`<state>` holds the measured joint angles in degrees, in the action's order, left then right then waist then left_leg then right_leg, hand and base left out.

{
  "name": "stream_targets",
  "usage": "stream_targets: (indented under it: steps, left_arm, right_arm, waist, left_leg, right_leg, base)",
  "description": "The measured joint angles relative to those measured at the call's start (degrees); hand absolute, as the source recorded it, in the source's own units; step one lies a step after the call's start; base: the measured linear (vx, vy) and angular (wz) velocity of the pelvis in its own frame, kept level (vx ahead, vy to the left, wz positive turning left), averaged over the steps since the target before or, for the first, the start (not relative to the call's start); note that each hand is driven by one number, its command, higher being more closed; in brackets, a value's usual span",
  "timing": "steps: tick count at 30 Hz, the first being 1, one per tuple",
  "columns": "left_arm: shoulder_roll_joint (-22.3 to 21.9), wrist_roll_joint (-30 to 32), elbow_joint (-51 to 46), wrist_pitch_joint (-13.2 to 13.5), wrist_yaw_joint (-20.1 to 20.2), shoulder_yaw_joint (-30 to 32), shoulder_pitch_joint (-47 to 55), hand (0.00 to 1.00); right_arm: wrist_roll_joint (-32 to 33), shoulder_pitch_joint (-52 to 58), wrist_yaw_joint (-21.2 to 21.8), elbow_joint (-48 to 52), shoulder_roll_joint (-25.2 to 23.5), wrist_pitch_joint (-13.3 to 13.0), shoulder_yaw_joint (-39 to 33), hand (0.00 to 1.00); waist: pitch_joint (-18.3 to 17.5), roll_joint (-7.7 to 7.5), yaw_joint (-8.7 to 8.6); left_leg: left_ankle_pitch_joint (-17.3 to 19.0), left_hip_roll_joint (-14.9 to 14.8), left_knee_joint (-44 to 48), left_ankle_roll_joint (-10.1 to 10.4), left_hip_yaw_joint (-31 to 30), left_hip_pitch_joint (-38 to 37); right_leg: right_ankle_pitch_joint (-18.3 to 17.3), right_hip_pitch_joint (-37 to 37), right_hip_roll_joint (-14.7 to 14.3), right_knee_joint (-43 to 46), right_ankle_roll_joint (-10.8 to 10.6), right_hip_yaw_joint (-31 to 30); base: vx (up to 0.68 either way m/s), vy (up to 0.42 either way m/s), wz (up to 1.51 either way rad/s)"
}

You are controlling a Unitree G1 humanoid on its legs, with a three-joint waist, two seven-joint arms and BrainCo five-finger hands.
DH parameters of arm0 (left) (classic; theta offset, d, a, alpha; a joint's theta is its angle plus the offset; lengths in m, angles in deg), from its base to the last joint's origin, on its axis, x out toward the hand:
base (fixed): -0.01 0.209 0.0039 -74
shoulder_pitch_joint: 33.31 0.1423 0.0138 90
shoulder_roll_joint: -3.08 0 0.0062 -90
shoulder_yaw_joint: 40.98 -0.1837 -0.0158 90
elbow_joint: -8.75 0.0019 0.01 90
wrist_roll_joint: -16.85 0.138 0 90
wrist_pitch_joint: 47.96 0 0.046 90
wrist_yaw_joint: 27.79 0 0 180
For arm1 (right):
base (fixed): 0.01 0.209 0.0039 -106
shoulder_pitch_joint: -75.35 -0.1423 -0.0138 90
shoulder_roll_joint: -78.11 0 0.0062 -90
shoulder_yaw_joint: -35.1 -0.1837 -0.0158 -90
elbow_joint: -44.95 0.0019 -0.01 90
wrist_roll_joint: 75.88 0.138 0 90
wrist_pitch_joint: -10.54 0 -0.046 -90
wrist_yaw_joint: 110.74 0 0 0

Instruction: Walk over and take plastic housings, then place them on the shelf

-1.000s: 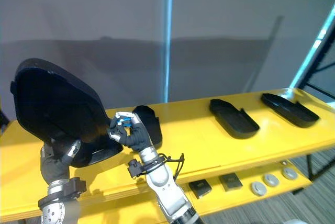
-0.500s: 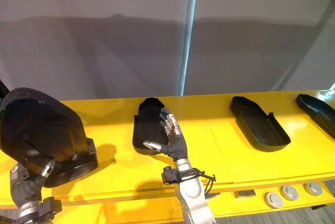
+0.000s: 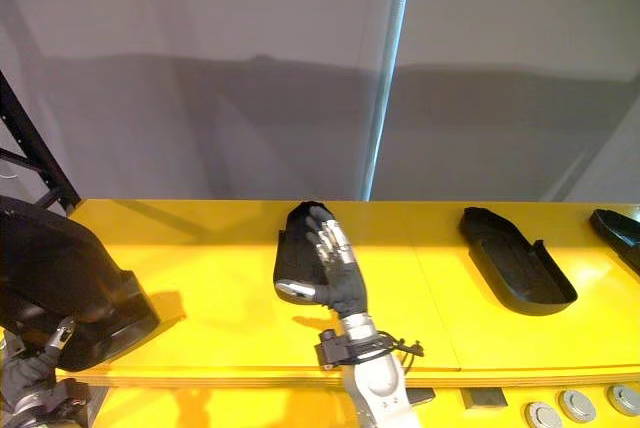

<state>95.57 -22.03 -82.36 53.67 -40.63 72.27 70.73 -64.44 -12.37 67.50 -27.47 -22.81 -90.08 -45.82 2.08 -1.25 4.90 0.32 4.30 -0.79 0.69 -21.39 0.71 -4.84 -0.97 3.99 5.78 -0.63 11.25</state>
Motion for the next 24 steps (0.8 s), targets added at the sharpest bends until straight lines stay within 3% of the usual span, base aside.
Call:
stream_targets:
  steps: [1,2,3,5,6,12,15,18,20,22,24]
  left_arm:
    - [2.0,-1.6,1.8,-0.5,0.7,0.4,-1.9,1.0]
    - [3.7,-2.3,4.5,-0.8,1.9,0.3,-4.2,1.0]
    - [4.2,-2.5,6.4,-0.9,2.5,0.0,-6.0,1.0]
    - [4.2,-3.2,10.9,-1.3,4.2,-0.7,-10.8,1.0]
    - [4.1,-3.7,10.9,-1.5,4.8,-1.3,-11.0,1.0]
    - [5.2,-5.4,12.0,-2.9,6.6,-3.7,-11.6,1.0]
    - [10.6,-8.0,14.6,-4.8,7.0,-7.8,-11.9,1.0]
    - [13.4,-9.9,14.6,-6.0,7.9,-11.2,-12.0,1.0]
    - [16.0,-12.0,14.6,-6.7,9.3,-15.4,-12.7,1.0]
    - [17.7,-13.4,14.6,-7.2,10.0,-17.8,-13.1,1.0]
    - [18.9,-16.5,14.6,-8.0,10.8,-18.5,-13.3,1.0]
  right_arm:
    - [0.0,2.2,-0.4,-0.2,0.5,0.0,-3.1,0.0]
    - [-0.1,4.7,-0.6,-0.2,0.9,0.1,-6.1,0.0]
    - [-0.3,5.5,-0.7,-0.5,0.8,0.1,-7.8,0.0]
    - [-0.7,6.2,-1.6,-3.0,1.2,0.4,-12.9,0.0]
    - [-0.9,6.6,-1.8,-3.2,1.5,0.6,-13.8,0.0]
    - [-3.1,9.6,-1.6,-6.4,-1.2,0.8,-10.8,0.0]
    - [-4.6,11.3,-1.6,-9.3,-1.1,0.9,-9.9,0.0]
    - [-5.4,12.1,-1.7,-10.4,0.1,1.4,-9.4,0.0]
    - [-8.0,12.7,-2.1,-10.5,0.6,2.0,-9.6,0.0]
    - [-10.4,13.3,-2.3,-10.0,0.5,2.4,-9.6,0.0]
    - [-13.5,13.1,-3.1,-8.7,-0.8,2.6,-9.4,0.0]
  waist:
    - [-0.1,-0.04,-0.38]
    - [-0.9,0.02,-2.19]
    - [-1.0,-0.02,-3.29]
    - [-0.8,0.39,-5.07]
    - [-0.7,1.52,-5.41]
    - [-1.2,1.45,-6.97]
    - [-0.9,1.68,-6.91]
    - [-0.2,3.74,-6.88]
    - [-0.5,4.66,-7.02]
    - [-0.6,4.3,-6.97]
    - [-0.6,4.14,-6.76]
  left_leg:
    - [0.7,-0.6,-1.0,-0.4,1.8,0.7]
    - [0.9,-3.2,-3.1,-0.5,12.0,1.6]
    - [0.7,-4.4,-3.0,-0.7,17.9,2.2]
    - [-0.8,-9.0,-1.4,-1.7,38.2,3.5]
    - [-4.7,-10.7,-0.5,1.6,39.9,2.9]
    - [-4.3,-7.5,3.4,2.1,35.2,5.0]
    - [-3.1,-6.7,6.3,3.6,29.7,5.0]
    - [0.7,-6.9,8.3,4.9,26.1,3.9]
    - [1.7,-6.3,5.0,3.1,27.1,2.0]
    - [1.0,-5.0,3.5,2.0,28.4,1.7]
    - [-0.2,-3.8,1.1,0.4,31.8,2.2]
  right_leg:
    - [0.1,-0.7,0.2,0.0,0.0,0.5]
    - [0.2,-0.9,0.8,-0.4,0.0,3.0]
    - [0.2,-1.2,1.6,-0.4,0.0,4.2]
    - [0.1,-2.4,3.7,0.3,-0.2,5.6]
    - [-0.8,-2.6,3.7,1.2,-1.5,5.1]
    - [-0.7,-2.6,7.7,1.6,-2.0,5.2]
    - [-1.8,-2.3,9.2,4.0,-4.6,5.2]
    - [-1.5,-1.2,9.1,4.7,-5.2,4.6]
    - [-0.7,-1.5,9.5,4.7,-6.3,3.4]
    - [0.2,-2.6,10.5,4.7,-7.0,2.0]
    - [1.5,-6.0,11.4,4.8,-6.0,-0.3]
  base:
    - [0.04,-0.021,0.41]
    - [0.04,-0.038,0.67]
    - [0.03,-0.028,0.89]
    - [0.04,0.061,0.48]
    - [0.05,0.116,0.01]
    - [0.03,0.122,0.1]
    - [-0.05,0.034,0.08]
    - [-0.09,0.036,-0.1]
    - [-0.08,0.169,-0.2]
    - [-0.08,0.202,-0.34]
    - [-0.06,0.179,-0.59]
